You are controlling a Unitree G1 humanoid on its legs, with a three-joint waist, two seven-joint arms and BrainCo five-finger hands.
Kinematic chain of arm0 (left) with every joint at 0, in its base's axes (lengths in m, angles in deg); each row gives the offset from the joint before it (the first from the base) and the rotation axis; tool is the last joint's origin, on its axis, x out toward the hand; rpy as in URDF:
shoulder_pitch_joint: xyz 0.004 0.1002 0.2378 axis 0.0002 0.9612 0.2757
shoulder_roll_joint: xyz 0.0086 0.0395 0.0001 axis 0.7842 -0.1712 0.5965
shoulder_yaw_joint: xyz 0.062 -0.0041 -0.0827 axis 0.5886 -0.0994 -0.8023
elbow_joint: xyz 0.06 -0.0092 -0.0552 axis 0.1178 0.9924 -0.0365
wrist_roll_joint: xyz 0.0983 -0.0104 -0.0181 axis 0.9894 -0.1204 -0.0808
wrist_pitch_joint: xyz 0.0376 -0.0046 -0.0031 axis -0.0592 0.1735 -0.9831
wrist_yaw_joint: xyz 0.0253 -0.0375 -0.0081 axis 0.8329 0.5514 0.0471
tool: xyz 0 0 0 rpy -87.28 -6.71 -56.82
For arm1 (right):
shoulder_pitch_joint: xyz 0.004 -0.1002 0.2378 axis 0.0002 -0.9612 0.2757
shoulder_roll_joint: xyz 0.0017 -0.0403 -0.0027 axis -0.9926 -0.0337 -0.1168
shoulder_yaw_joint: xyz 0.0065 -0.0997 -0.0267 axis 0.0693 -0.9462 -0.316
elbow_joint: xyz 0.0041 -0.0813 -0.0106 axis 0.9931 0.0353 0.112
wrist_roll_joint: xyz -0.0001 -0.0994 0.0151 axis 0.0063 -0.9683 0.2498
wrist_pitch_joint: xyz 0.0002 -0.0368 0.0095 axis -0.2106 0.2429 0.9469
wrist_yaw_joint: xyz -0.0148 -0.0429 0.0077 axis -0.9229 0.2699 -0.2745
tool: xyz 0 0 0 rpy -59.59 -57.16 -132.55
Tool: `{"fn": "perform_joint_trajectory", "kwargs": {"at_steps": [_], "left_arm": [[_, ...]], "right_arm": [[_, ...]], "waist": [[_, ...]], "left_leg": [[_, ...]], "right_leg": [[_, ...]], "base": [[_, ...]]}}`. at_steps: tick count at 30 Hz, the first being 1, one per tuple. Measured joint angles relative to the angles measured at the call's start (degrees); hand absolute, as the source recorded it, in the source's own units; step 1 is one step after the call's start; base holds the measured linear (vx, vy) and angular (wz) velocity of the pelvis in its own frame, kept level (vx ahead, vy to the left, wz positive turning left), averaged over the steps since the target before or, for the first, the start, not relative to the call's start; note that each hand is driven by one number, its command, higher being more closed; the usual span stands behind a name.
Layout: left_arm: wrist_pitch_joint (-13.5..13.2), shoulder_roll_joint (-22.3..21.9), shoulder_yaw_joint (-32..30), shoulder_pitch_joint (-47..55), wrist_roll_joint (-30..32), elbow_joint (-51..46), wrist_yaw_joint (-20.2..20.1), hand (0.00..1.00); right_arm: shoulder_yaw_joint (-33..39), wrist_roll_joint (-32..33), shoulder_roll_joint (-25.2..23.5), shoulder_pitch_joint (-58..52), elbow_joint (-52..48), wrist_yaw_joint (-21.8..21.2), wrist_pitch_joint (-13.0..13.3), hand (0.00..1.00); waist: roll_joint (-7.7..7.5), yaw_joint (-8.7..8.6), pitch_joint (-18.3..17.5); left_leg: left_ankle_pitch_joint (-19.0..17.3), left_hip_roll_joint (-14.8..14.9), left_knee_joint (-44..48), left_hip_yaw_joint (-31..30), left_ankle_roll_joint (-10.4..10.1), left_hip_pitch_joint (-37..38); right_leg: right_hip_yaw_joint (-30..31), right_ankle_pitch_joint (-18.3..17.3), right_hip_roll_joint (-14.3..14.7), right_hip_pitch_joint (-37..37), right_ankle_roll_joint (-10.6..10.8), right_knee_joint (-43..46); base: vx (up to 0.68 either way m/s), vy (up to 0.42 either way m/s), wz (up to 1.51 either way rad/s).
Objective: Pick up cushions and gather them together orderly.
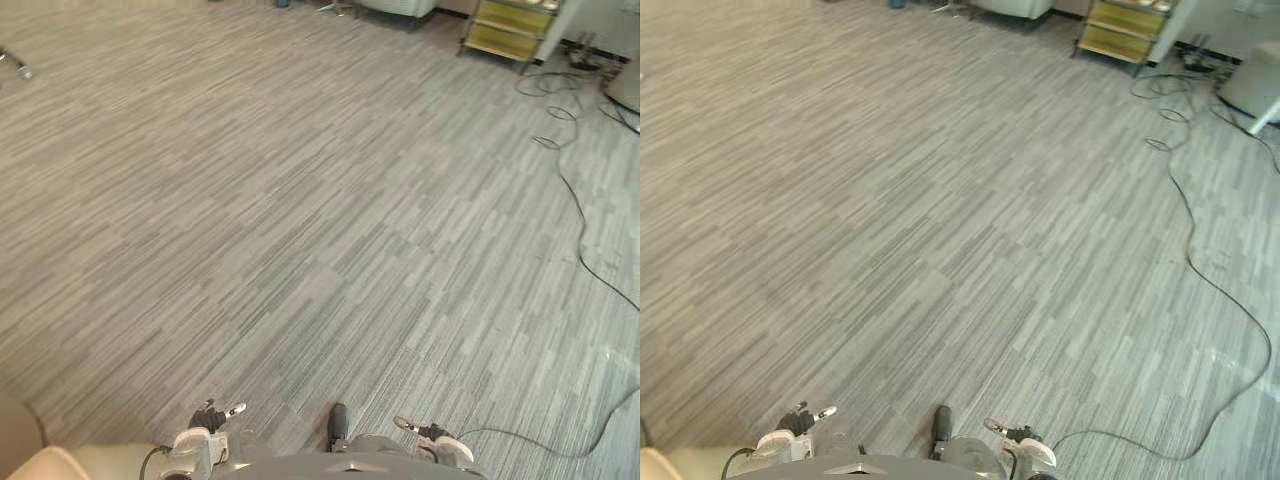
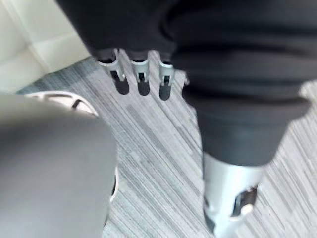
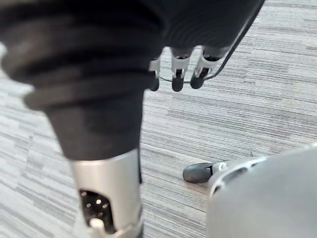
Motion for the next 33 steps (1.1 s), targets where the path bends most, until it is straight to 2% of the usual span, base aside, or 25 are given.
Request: {"fn": "perform_joint_trajectory", "kwargs": {"at_steps": [2, 5, 6, 7, 8, 9, 10, 11, 13, 14, 15, 16, 17, 18, 19, 20, 21, 23, 24, 26, 28, 30, 31, 32, 33], "left_arm": [[-0.06, -0.49, -0.46, 0.0, -0.05, -0.82, 0.01, 0.0], [0.04, -0.63, -0.35, 0.24, 0.01, -2.22, 0.02, 0.0], [0.04, -0.78, -0.44, 0.33, -0.01, -2.29, 0.02, 0.0], [0.04, -1.63, -0.9, 0.31, 0.05, -1.93, 0.06, 0.0], [-0.04, -1.93, -0.87, 0.67, -0.01, -1.47, 0.16, 0.0], [-0.02, -0.77, -1.44, 0.92, 0.02, -1.9, 0.17, 0.0], [-0.01, -0.21, -1.44, 1.19, 0.03, -2.26, 0.16, 0.0], [-0.14, 0.45, -1.84, 1.23, 0.06, -2.05, 0.51, 0.0], [0.34, 0.44, -2.52, 2.42, 0.04, -0.45, 0.53, 0.0], [0.7, 0.54, -2.9, 3.73, 0.04, 0.14, 0.62, 0.0], [0.72, 0.66, -3.25, 5.12, -0.05, 0.14, 0.62, 0.0], [0.72, 1.47, -3.36, 5.81, 0.0, 0.61, 0.69, 0.0], [0.77, 1.67, -3.54, 6.11, -0.01, 0.9, 0.68, 0.0], [0.8, 2.08, -3.5, 6.24, -0.02, 0.83, 0.65, 0.0], [0.89, 2.35, -3.34, 6.3, -0.03, 0.67, 0.67, 0.0], [1.04, 2.48, -2.66, 6.35, -0.19, 0.11, 0.69, 0.0], [1.07, 2.57, -2.29, 6.0, -0.62, 0.0, 0.68, 0.0], [1.08, 2.64, -1.49, 5.17, -1.29, -0.02, 0.67, 0.0], [1.09, 2.63, -1.28, 4.92, -1.28, 0.02, 0.66, 0.0], [1.1, 2.47, -0.85, 3.44, -1.66, 0.06, 0.57, 0.0], [1.08, 1.85, -0.86, 2.1, -1.75, 0.1, 0.57, 0.0], [1.06, 1.88, -0.94, 1.84, -1.72, 0.1, 0.57, 0.0], [1.05, 2.3, -1.15, 1.85, -1.69, 0.2, 0.57, 0.0], [1.0, 1.14, -1.69, 0.64, -1.68, 0.88, 0.43, 0.0], [0.77, 0.29, -1.91, -0.69, -1.67, 1.33, 0.39, 0.0]], "right_arm": [[0.09, 0.47, 0.26, -0.09, 0.01, 0.0, -0.13, 0.0], [0.1, 0.52, 0.09, -0.47, -1.46, 0.05, -0.31, 0.0], [0.16, 0.52, 0.23, -0.82, -2.19, 0.05, -0.19, 0.0], [0.29, 0.56, 0.63, -0.46, -2.68, 0.06, -0.14, 0.0], [0.47, 1.89, 0.39, -0.11, -4.03, 0.13, 0.04, 0.0], [0.45, 2.0, -0.16, -0.7, -4.06, 0.16, 0.26, 0.0], [0.4, 2.0, -0.68, -1.1, -3.9, 0.27, 0.19, 0.0], [-0.11, 2.0, -1.05, -1.09, -3.56, 0.6, 0.13, 0.0], [0.0, 2.0, -1.41, -0.42, -3.71, 0.6, 0.24, 0.0], [-0.04, 1.98, -1.67, -0.52, -3.77, 0.59, 0.32, 0.0], [-0.03, 1.97, -1.8, -1.74, -3.8, 0.54, 0.67, 0.0], [0.03, 1.95, -3.15, -2.7, -3.66, 0.43, 0.9, 0.0], [0.35, 1.72, -3.42, -2.78, -3.62, -0.04, 0.87, 0.0], [0.56, 1.64, -3.54, -2.54, -3.55, -0.38, 0.88, 0.0], [0.5, 1.46, -3.6, -2.38, -3.54, -0.45, 0.88, 0.0], [0.52, 1.5, -3.67, -2.38, -3.61, -0.51, 0.99, 0.0], [0.51, 1.51, -3.69, -2.29, -3.67, -0.56, 1.05, 0.0], [-0.08, 1.48, -3.49, -1.18, -3.68, -0.6, 1.23, 0.0], [-0.18, 1.48, -3.42, -1.02, -3.69, -0.62, 1.24, 0.0], [-0.01, 1.7, -3.04, 0.09, -3.82, -0.68, 1.59, 0.0], [-0.01, 1.72, -2.34, 0.43, -3.85, -0.66, 1.94, 0.0], [-0.06, 1.67, -2.21, 0.21, -3.8, -0.61, 1.88, 0.0], [0.0, 1.7, -2.41, -0.26, -3.63, -0.59, 1.8, 0.0], [1.18, 1.85, -2.08, 1.14, -3.63, -0.57, 1.66, 0.0], [2.79, 1.69, -2.09, 2.3, -3.43, -0.5, 1.48, 0.0]], "waist": [[0.01, 0.34, 0.6], [0.27, 0.88, 0.82], [1.18, 1.21, 0.9], [3.17, 1.74, 0.54], [4.6, 2.15, 0.98], [3.72, 2.05, 1.11], [2.75, 2.09, 1.05], [0.94, 2.28, 0.93], [0.51, 2.89, 0.34], [-0.25, 3.02, -0.38], [-1.55, 3.32, -1.9], [-2.79, 3.29, -3.64], [-3.36, 3.21, -3.54], [-4.1, 2.97, -3.18], [-4.5, 2.98, -2.84], [-4.22, 2.82, -2.24], [-3.73, 2.66, -1.76], [-3.48, 1.66, -1.58], [-3.4, 1.41, -1.54], [-2.9, -0.25, -1.2], [-2.65, -0.46, -0.81], [-3.52, -1.12, -0.17], [-4.11, -1.88, -0.08], [-2.69, -2.04, 1.05], [-2.41, -2.54, 2.45]], "left_leg": [[-2.64, -3.61, -4.15, -3.19, -0.27, -1.82], [-2.43, -8.26, -24.39, -5.5, -1.24, -3.01], [-1.24, -8.4, -28.96, -6.74, -1.74, -3.06], [1.25, -7.69, -30.52, -7.1, -1.21, -2.79], [2.5, -6.14, -29.41, -7.42, -1.88, -3.33], [1.52, -6.43, -26.21, -7.59, -2.97, -4.15], [0.56, -6.86, -23.46, -7.57, -3.16, -4.77], [-1.62, -7.21, -18.29, -8.95, -1.82, -7.42], [-1.46, -10.29, -17.96, -12.93, 0.63, -9.1], [-0.5, -11.62, -19.81, -13.33, 1.98, -9.87], [-0.91, -12.99, -20.38, -12.09, 2.67, -9.53], [-2.61, -14.36, -21.5, -10.1, 2.88, -8.37], [-3.02, -14.44, -21.46, -8.86, 3.84, -7.17], [-3.86, -14.78, -21.65, -7.74, 4.94, -3.99], [-4.31, -15.0, -21.86, -7.29, 5.29, -1.58], [-5.18, -14.99, -23.67, -7.43, 5.79, 3.63], [-5.49, -15.0, -24.97, -7.52, 5.94, 6.35], [-5.75, -13.98, -30.84, -8.26, 6.1, 15.06], [-5.75, -13.57, -31.71, -8.24, 6.1, 16.04], [-5.69, -10.9, -34.07, -7.88, 6.02, 19.99], [-5.69, -9.38, -34.68, -8.42, 6.02, 22.43], [-5.33, -9.28, -35.25, -10.67, 5.25, 25.01], [-4.41, -9.41, -35.54, -12.23, 3.43, 26.02], [-1.68, -8.36, -34.63, -14.17, 0.81, 25.44], [-1.44, -9.02, -34.82, -16.17, 0.42, 25.07]], "right_leg": [[2.97, -0.11, -0.81, -0.03, -0.15, -0.15], [6.77, -0.2, -2.14, -0.5, -0.04, -1.94], [7.38, -0.46, -1.4, -0.86, 0.09, -1.92], [7.28, -0.72, 0.18, -1.07, 0.31, -0.04], [5.13, -4.68, 1.35, -4.83, -1.17, 13.99], [4.97, -11.04, 0.84, -3.37, -1.2, 20.64], [5.7, -14.35, 0.17, -1.66, -1.35, 19.94], [7.8, -18.72, -0.04, 0.15, -0.07, 17.02], [11.14, -18.99, -1.16, 0.23, 0.15, 16.65], [12.6, -21.08, -2.71, -0.98, 0.97, 18.97], [13.93, -24.17, -3.89, -3.62, 2.91, 23.22], [15.11, -26.33, -5.19, -7.2, 6.95, 33.23], [15.24, -25.86, -5.38, -10.01, 10.54, 42.02], [14.02, -21.52, -5.91, -11.9, 14.38, 51.3], [12.64, -18.88, -6.8, -12.25, 14.78, 54.34], [8.22, -13.11, -8.65, -12.51, 13.56, 60.43], [5.19, -12.84, -10.12, -13.08, 11.19, 64.13], [-4.24, -18.33, -12.98, -16.27, 4.05, 69.25], [-5.41, -19.24, -13.0, -16.92, 3.32, 68.78], [-12.01, -22.15, -12.66, -22.24, 0.98, 58.93], [-12.89, -18.91, -10.55, -25.64, 0.91, 43.26], [-9.25, -6.58, -8.53, -26.16, 1.71, 21.32], [-7.8, 5.79, -8.42, -25.03, 1.01, 16.8], [-7.77, 5.48, -7.47, -24.91, -1.67, 18.59], [-7.2, 3.42, -8.22, -25.34, -2.36, 21.69]], "base": [[0.04, 0.057, -0.75], [0.0, 0.074, -0.91], [0.01, 0.07, -0.87], [0.12, 0.051, -0.88], [0.2, 0.015, -0.61], [0.22, -0.007, -0.3], [0.21, -0.042, 0.07], [0.19, 0.026, -0.25], [0.23, 0.118, -0.64], [0.27, 0.131, -0.74], [0.48, 0.118, -0.76], [0.45, 0.068, -0.58], [0.44, 0.038, -0.52], [0.38, 0.035, -0.44], [0.49, 0.032, -0.49], [0.48, 0.02, -0.37], [0.45, -0.012, -0.37], [0.43, -0.055, -0.18], [0.44, -0.083, -0.01], [0.51, -0.144, 0.06], [0.57, -0.242, 0.04], [0.58, -0.292, 0.2], [0.48, -0.255, 0.26], [0.54, -0.3, 0.27], [0.51, -0.288, 0.11]]}}
